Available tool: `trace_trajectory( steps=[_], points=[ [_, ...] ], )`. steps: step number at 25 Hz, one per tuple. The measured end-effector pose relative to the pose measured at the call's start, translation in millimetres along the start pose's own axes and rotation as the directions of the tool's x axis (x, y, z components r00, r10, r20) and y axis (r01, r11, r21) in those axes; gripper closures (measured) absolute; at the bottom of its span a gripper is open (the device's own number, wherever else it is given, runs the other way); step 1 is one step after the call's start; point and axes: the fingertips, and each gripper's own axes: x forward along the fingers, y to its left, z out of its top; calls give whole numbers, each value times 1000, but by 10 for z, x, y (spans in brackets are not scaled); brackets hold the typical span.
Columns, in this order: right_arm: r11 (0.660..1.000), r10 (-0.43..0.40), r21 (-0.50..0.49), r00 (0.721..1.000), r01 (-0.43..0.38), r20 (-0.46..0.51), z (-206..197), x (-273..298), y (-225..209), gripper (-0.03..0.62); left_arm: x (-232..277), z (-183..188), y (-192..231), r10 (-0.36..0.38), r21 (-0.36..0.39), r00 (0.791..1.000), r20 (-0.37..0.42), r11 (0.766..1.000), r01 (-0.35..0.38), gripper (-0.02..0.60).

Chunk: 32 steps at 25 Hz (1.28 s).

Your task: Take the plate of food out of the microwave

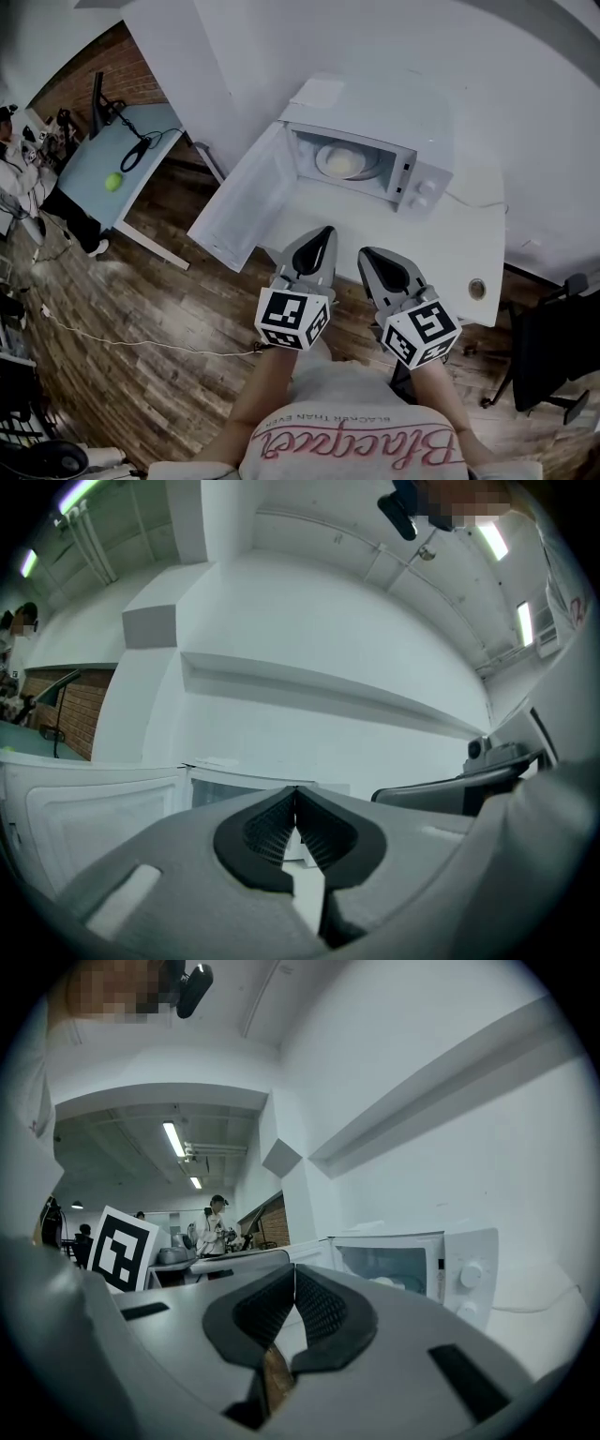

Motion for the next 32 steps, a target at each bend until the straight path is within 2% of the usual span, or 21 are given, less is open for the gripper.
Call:
trace_trajectory(
  steps=[10,19,27,32],
  points=[
    [1000,-22,-16,999,22,-41,-20,589,-81,582,236,-35,465,-30,-3,999,-10,1000,30,574],
    [994,-105,29,993,107,-60,-63,1163,-284,582,608,-120,937,-91,-21,995,-28,996,90,574],
    [948,-250,183,965,262,-83,-208,1533,-593,580,817,-294,1214,-181,-40,981,-69,983,179,574],
    [926,-298,217,951,309,-83,-259,1723,-629,580,907,-332,1385,-222,-42,972,-73,975,220,574]
  ],
)
